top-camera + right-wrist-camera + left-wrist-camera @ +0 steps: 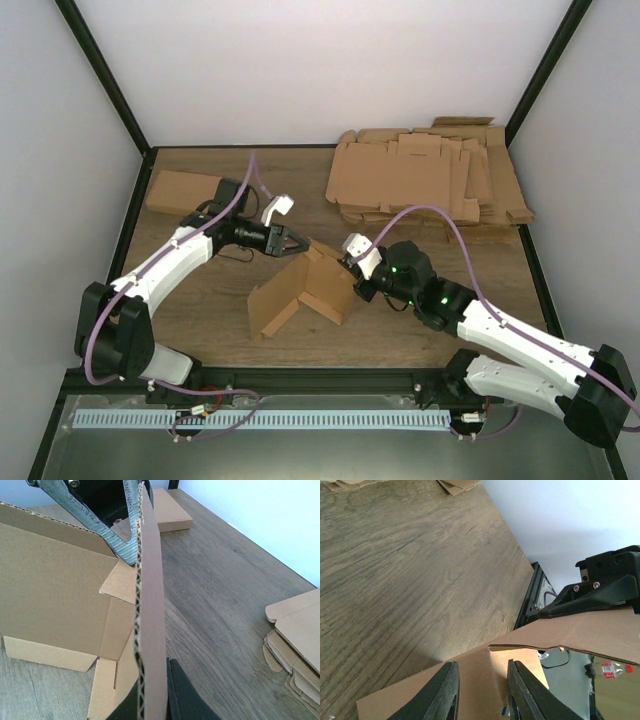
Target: Fold the paper box
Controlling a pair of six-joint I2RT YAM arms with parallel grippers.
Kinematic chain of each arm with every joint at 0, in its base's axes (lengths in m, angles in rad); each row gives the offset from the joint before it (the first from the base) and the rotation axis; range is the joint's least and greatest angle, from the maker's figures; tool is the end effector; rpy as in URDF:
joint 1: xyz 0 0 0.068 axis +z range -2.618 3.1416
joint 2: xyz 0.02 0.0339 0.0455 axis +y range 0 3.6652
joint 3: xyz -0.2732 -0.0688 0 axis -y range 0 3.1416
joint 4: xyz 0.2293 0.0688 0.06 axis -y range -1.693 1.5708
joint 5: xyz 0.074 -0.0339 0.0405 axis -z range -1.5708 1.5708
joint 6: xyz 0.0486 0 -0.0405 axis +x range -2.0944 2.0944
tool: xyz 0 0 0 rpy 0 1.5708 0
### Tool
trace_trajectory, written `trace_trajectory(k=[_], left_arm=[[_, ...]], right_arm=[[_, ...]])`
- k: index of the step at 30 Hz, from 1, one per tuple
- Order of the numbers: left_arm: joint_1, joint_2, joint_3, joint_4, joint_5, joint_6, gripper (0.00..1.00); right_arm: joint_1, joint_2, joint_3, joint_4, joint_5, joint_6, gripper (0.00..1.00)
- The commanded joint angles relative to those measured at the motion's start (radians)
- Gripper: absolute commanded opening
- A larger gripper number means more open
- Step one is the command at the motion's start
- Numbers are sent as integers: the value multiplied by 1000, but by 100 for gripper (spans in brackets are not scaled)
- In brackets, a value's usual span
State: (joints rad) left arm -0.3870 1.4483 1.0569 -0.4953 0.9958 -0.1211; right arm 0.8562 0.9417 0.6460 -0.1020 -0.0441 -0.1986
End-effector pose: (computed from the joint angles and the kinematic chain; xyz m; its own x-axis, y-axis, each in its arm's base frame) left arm 0.2485 -0.1453 0.2748 -0.7965 0.2537 -0.5488 0.6046 0.3366 -0.7219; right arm 0.1354 0.1593 0.2775 -0.0947 -0.4099 -0.9072 -0.8160 0.5540 -0.1652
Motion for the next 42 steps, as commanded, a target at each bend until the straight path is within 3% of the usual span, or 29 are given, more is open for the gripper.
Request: trace_trajectory(k=[1,13,18,23,34,39,42], left_arm=[[-6,10,12,-25,-42,37,29],[-6,-3,2,-37,-83,46,25],[-6,-5,3,-34,-91,46,25],[-7,-9,1,-34,-94,46,25],[-6,-33,-14,-27,-97,44,25],[-7,-34,-18,-23,-100,44,25],[-7,-36,-18,-22,-101,43,25]], right_arm=[[18,9,46,19,0,-17,4],[18,-17,53,-4,-29,0,26],[18,-55,65,-25,-83,28,44],[18,-38,128,-113,-113,89,56],[9,16,282,-243,-152,242,66],[-44,-8,359,-265,-189,320,84],[-148,-9,398,-269,-298,387,87]])
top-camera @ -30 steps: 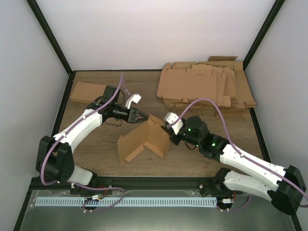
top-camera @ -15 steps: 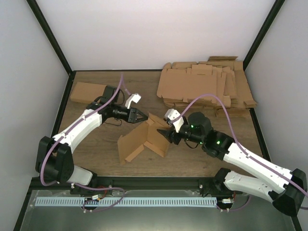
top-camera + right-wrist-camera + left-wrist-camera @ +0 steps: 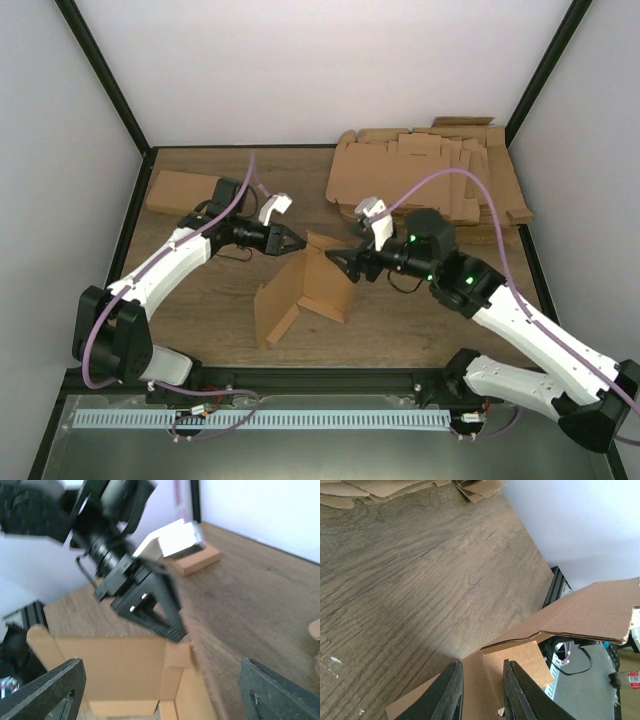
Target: Fold the paper box
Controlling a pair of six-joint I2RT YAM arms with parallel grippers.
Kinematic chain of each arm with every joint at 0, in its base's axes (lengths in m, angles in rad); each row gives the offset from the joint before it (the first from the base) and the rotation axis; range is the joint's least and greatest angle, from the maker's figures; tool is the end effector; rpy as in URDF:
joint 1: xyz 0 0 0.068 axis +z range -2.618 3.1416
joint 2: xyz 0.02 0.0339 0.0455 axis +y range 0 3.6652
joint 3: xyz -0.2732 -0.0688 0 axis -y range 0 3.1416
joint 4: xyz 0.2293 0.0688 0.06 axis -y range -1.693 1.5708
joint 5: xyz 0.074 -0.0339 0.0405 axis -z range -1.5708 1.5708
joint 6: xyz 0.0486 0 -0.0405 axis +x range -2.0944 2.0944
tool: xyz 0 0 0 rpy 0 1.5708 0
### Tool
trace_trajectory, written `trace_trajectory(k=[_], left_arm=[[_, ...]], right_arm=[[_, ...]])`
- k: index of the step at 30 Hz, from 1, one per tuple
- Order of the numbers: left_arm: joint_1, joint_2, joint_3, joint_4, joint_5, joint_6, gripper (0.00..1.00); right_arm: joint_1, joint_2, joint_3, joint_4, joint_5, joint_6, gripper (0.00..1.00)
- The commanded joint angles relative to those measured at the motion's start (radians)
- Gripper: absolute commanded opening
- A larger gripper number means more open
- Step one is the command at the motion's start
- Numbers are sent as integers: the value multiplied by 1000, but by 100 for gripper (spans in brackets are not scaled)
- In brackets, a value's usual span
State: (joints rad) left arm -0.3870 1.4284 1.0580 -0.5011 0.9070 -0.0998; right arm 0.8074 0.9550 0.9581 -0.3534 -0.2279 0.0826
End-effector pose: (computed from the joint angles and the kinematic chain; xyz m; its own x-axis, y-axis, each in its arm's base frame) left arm 0.2482 -0.1425 0.2773 -0.7751 0.2496 -0.5804 0.6279 0.4061 -0.6639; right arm 0.1340 0.1559 0.3556 -0.3066 -0.2042 -0.9297 -0.8281 0.5389 0.1548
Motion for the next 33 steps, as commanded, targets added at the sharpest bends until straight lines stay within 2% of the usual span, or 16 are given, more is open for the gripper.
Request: trace_trajectory(k=[1,5,9,11,16,19,22,26,33], left_arm=[[-7,-17,-20,-14,-12,22,25],[-7,-19,-21,-11,-10,23,25],[-8,-24,-24,-10,-8,23,25],[-8,-29,-26,-10,-6,25,25],[-15,-34,-28,-3,-5,24,25],[-22,-35,-33,2,-5,19,25],[-27,-41,-44,13,-5,11,25],[-30,-54,-57,19,-8,5,25],[-36,-84,-67,19,-21,-13,25]], right_arm=[[-139,-15,99,-20,-148,133,87],[-287,62,166,-68,-206,219,82],[-423,170,189,-95,-312,269,64],[-446,223,190,-105,-377,267,57],[-447,338,176,-130,-568,248,47],[-442,344,125,-95,-692,260,45],[-431,327,80,-94,-737,255,44],[-413,287,10,-95,-762,255,44],[-347,229,-19,-135,-731,237,47]])
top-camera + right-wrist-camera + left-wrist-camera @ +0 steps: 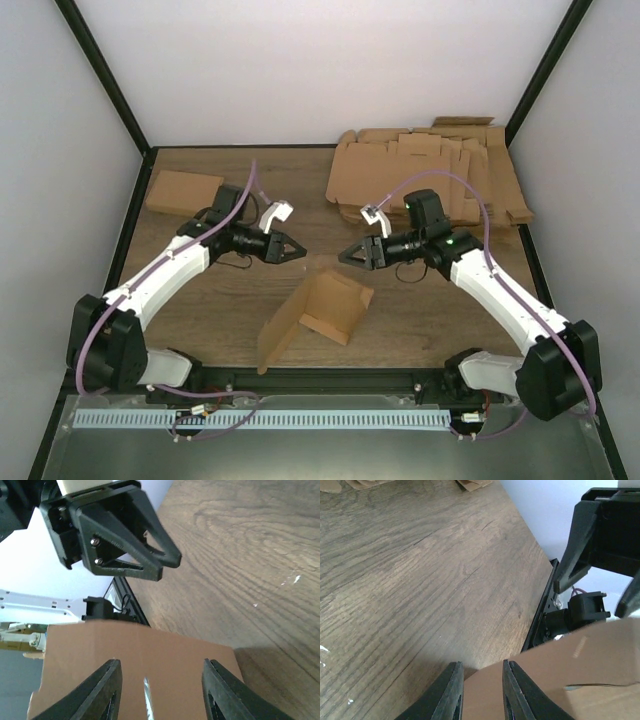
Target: Fold the paper box
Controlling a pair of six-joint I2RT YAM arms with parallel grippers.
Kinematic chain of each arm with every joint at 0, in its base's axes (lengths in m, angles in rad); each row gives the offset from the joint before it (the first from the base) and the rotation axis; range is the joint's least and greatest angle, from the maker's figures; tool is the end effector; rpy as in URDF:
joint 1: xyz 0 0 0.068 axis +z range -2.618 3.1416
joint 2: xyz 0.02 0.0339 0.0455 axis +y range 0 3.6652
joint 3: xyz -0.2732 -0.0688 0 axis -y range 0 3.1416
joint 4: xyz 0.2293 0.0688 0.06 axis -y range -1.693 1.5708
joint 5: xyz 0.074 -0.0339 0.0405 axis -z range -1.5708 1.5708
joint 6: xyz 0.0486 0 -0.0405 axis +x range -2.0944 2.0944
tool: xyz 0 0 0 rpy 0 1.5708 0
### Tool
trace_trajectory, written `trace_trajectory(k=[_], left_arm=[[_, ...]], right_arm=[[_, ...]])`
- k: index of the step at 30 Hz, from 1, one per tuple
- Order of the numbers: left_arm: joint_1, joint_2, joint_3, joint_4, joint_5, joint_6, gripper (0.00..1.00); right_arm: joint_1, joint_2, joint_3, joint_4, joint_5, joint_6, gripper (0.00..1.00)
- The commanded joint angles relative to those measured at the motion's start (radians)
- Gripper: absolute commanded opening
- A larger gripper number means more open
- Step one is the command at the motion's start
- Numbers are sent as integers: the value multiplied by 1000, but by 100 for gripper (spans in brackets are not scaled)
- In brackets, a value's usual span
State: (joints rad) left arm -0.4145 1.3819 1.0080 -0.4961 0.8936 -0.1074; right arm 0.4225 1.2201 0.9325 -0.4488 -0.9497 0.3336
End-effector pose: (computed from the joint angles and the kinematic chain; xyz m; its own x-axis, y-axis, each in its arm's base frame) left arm 0.2332 -0.1440 0.2741 -0.7719 0.2663 -0.5773 0.6332 0.4020 -0.6614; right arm 0.2016 0.1340 0.2939 -0.8369 -0.1673 -0.5212 -0.5441 0.3582 0.7587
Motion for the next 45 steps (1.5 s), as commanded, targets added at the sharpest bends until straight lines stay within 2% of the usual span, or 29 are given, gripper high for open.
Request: trace_trajectory(k=[1,4,5,8,10,16,21,24,29,33,39,45], left_arm=[[-8,-42,-19,14,-9,-9,25],[-9,-64,-25,15,-25,-19,26],[-9,-75,-27,16,-38,-24,29],[-9,-129,-31,18,-102,-48,49],[-9,-180,-34,8,-119,-55,56],[-52,-289,21,-192,-202,8,68],[-155,-357,70,-296,-306,-10,79],[-285,-358,130,-376,-463,-59,78],[-575,-307,246,-542,-852,-249,76],[-743,-274,328,-655,-1040,-387,75],[-900,-200,383,-774,-1130,-509,73],[-917,-203,388,-807,-1097,-567,58]], right_arm=[[50,-40,7,-50,7,-19,48],[92,-48,16,-88,77,-43,52],[99,-52,19,-96,95,-48,55],[103,-69,21,-104,130,-47,60],[104,-81,28,-105,153,-49,60],[104,-92,66,-117,162,-70,68],[103,-92,91,-121,155,-84,75],[104,-86,108,-134,143,-91,77],[104,-86,123,-146,163,-100,78],[103,-86,129,-152,167,-99,78],[103,-79,149,-193,143,-120,78],[106,-101,160,-224,126,-111,78]])
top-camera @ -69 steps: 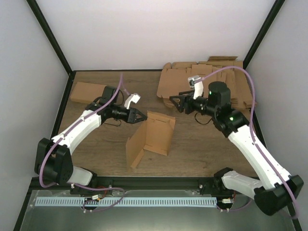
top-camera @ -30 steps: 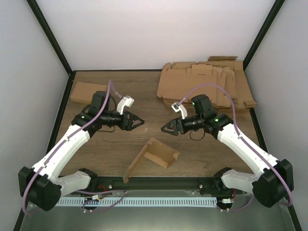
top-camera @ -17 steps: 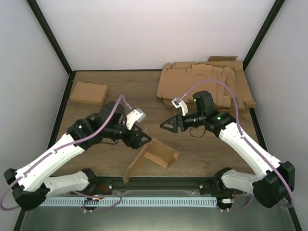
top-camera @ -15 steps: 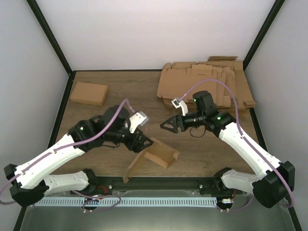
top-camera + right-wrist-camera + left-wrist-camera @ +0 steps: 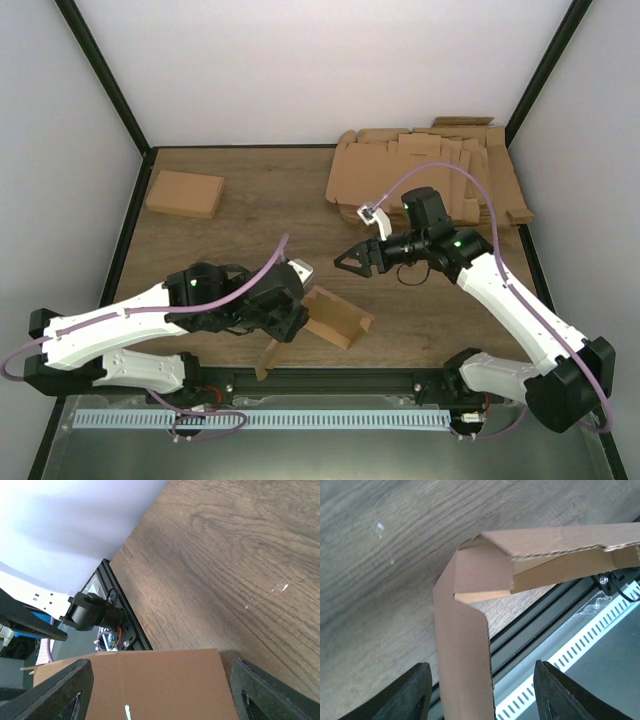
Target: Fold the paper box
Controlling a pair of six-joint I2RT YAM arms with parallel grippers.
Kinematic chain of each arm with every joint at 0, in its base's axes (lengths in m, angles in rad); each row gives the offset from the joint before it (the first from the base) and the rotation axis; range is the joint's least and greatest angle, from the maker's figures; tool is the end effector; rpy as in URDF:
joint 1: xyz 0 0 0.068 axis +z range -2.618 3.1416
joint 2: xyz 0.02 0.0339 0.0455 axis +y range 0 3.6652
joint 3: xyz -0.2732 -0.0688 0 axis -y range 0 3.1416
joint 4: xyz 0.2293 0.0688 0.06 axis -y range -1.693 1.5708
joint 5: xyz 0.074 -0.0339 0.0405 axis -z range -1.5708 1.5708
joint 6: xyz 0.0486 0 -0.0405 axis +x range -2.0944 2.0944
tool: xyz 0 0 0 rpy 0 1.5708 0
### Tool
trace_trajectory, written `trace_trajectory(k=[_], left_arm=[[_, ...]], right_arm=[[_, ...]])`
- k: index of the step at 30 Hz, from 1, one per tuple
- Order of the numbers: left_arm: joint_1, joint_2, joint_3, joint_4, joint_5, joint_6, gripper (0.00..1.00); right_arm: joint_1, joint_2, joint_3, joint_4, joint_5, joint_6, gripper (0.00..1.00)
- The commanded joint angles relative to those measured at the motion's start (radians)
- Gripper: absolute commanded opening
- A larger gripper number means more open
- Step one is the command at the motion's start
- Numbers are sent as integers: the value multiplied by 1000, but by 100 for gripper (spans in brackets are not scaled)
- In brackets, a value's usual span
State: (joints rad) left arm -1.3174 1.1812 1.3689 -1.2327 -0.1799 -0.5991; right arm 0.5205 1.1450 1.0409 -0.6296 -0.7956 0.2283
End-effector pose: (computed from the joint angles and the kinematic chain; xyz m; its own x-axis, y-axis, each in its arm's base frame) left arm 0.0564 -0.1832 0.3626 -0.7035 0.5034 -0.5018 0.6457 0.7476 -0.1552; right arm 0.1751 0.1404 0.3258 -0.7488 -0.2467 -0.6152 -0.6558 0.4098 0.6340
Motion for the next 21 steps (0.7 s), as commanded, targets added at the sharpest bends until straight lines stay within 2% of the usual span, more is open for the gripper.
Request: trace_trajectory(k=[1,9,12,16,21], left_arm=[[-21,7,27,-86,-26,-84,55],[-52,30,54,-141,-48,-132,28],[-51,38,47,-134,-32,-124,23],[-52,31,36,-103,-38,-110,13],[-52,39,35,-96,-41,-104,10]], right_arm=[[10,-30,51,-51,-29,-5,78],[61,-56,66,-139,35,-4,78],[88,-64,69,-162,49,0,77],[125,-71,64,-175,67,9,71],[127,-102,57,-177,36,17,70]])
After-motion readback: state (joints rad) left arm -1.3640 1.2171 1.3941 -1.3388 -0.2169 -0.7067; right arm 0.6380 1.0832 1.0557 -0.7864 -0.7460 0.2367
